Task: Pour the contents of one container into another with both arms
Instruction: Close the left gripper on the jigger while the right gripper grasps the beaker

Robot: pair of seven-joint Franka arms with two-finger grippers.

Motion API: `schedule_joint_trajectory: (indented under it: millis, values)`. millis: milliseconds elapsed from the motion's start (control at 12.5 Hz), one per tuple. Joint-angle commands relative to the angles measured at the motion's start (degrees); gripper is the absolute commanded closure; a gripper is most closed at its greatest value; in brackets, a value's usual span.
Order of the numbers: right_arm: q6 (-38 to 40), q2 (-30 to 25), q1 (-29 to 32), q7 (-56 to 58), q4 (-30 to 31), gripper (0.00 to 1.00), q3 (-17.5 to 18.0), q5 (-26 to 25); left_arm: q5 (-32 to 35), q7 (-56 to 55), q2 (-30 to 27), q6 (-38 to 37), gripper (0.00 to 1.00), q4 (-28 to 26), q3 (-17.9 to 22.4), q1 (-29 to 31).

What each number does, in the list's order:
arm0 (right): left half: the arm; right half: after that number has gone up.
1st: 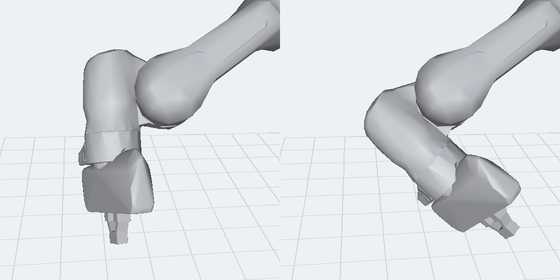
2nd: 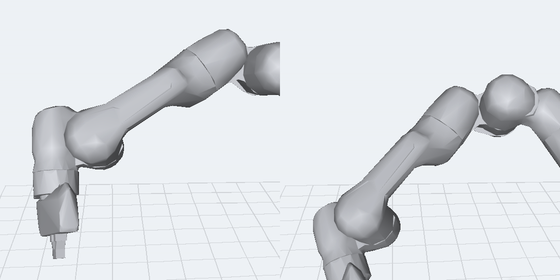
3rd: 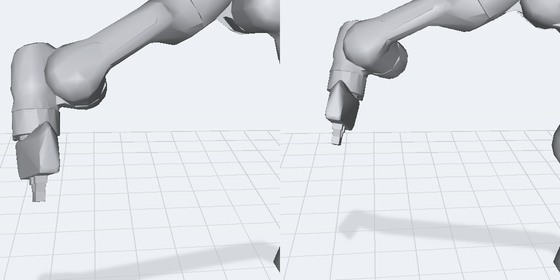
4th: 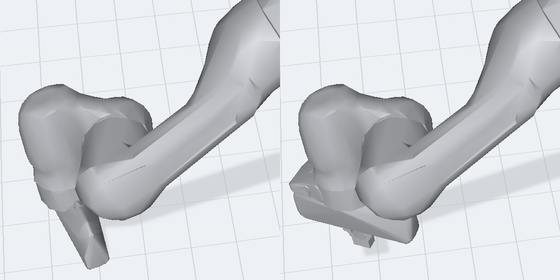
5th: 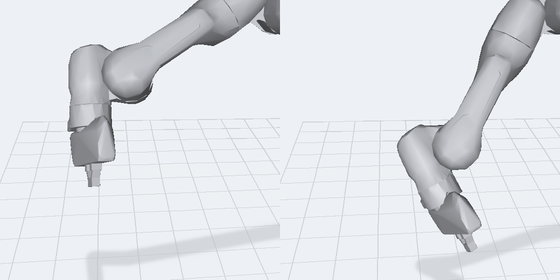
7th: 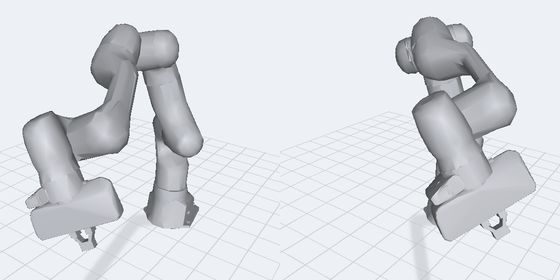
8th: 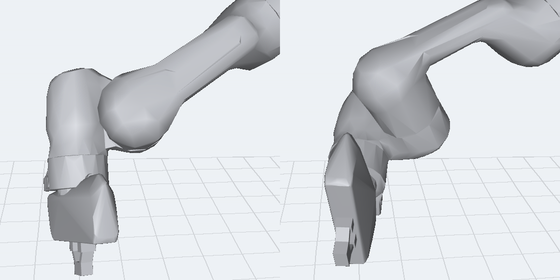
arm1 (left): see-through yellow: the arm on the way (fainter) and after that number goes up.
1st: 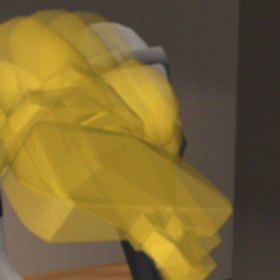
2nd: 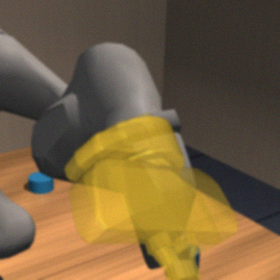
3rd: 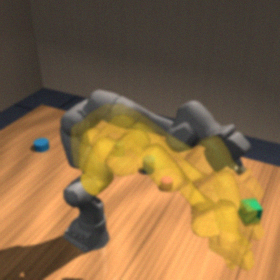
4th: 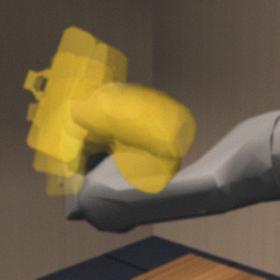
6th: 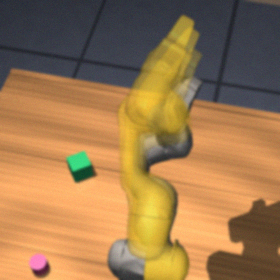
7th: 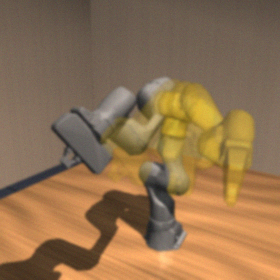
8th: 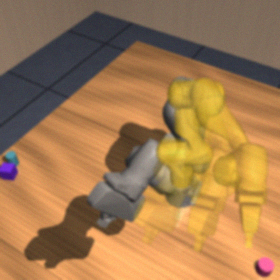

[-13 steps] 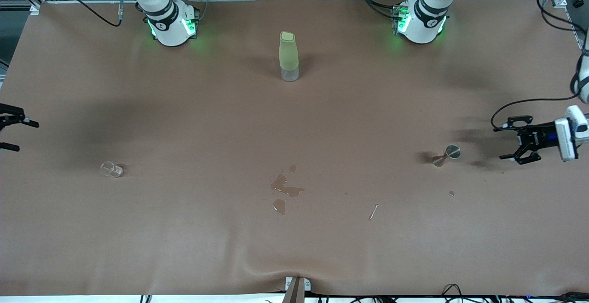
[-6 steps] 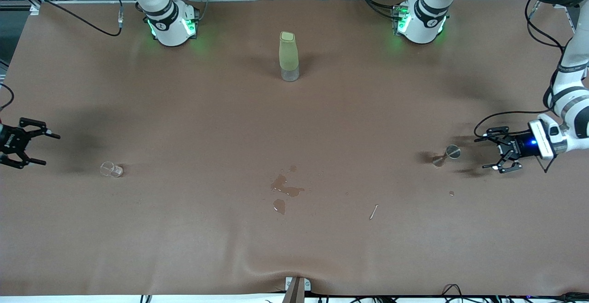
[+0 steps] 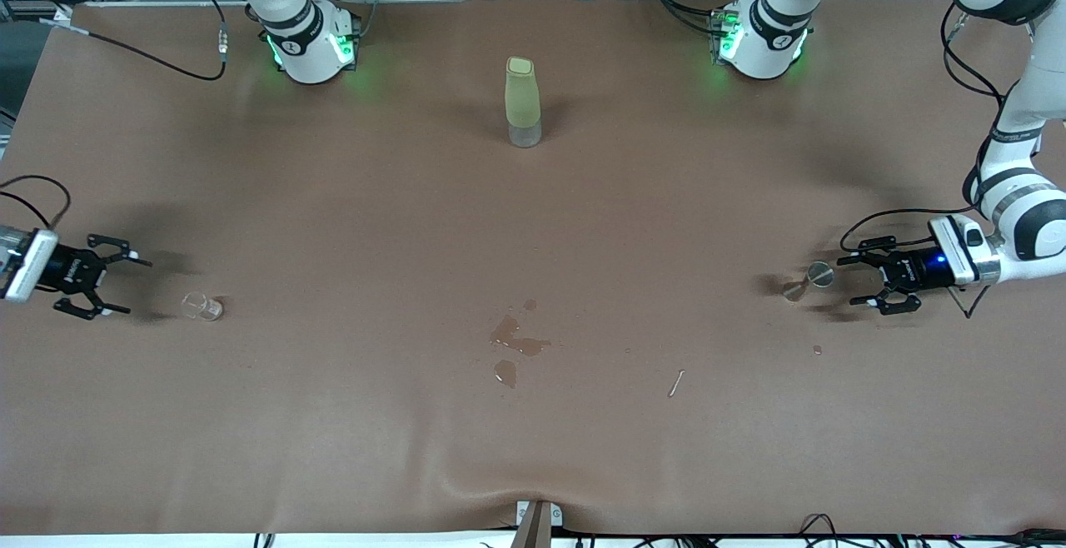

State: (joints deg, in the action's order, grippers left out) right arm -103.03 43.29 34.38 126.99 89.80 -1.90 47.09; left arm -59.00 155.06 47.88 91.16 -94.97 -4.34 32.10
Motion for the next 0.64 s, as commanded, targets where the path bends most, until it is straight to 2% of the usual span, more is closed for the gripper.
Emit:
schedule_joint_trajectory:
  millis: [0,558]
  values:
    - [-1.6,2.5,1.3,6.8,1.4,0.00,0.9,5.9,-1.2,5.1,1.1,0.1,0.25,0.6,0.2,-1.2]
    - [-1.7,8.2,0.8,18.4,4.1,0.00,1.0,19.0,-6.3,5.3,5.6,0.1,0.23,0.4,0.1,-2.7]
